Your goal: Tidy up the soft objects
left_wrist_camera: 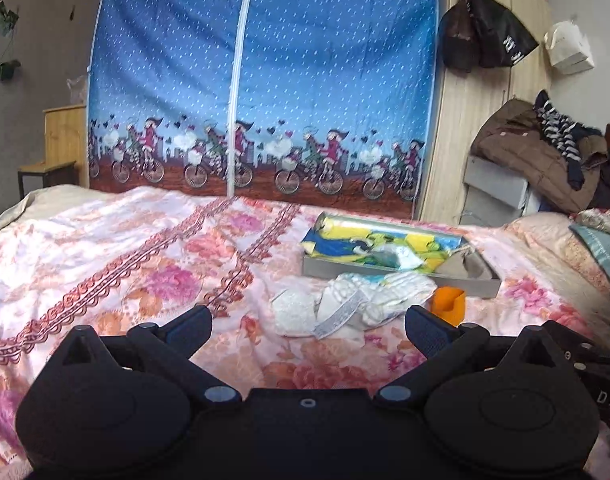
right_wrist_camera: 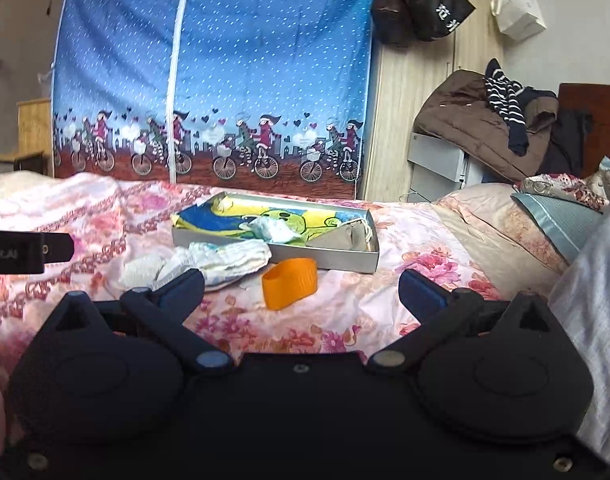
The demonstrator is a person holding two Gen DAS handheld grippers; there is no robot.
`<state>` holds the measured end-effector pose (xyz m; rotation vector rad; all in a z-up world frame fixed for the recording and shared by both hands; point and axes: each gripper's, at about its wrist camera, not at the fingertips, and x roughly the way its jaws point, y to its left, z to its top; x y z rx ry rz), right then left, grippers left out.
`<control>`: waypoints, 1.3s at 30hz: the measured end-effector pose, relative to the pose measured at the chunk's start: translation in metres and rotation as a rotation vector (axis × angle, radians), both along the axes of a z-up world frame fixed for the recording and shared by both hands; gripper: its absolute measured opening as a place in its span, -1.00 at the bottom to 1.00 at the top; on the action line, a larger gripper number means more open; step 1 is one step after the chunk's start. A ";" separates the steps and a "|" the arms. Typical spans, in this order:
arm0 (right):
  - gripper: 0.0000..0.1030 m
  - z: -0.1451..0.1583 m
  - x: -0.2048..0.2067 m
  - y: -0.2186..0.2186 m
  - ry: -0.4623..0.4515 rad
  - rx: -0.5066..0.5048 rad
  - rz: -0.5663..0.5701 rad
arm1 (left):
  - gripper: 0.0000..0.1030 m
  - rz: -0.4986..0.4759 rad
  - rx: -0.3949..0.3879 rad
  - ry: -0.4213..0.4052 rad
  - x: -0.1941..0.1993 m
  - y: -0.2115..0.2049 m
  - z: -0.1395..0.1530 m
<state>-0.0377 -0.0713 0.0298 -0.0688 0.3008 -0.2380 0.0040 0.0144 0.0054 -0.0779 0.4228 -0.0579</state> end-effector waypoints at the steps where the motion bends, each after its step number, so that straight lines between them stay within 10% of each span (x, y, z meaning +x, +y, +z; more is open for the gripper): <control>1: 0.99 0.000 0.002 0.001 0.010 -0.005 0.001 | 0.99 0.005 0.006 0.016 0.002 0.000 -0.002; 39: 0.99 -0.013 0.014 0.003 0.140 0.082 -0.006 | 0.99 -0.011 0.057 0.161 0.022 -0.014 -0.019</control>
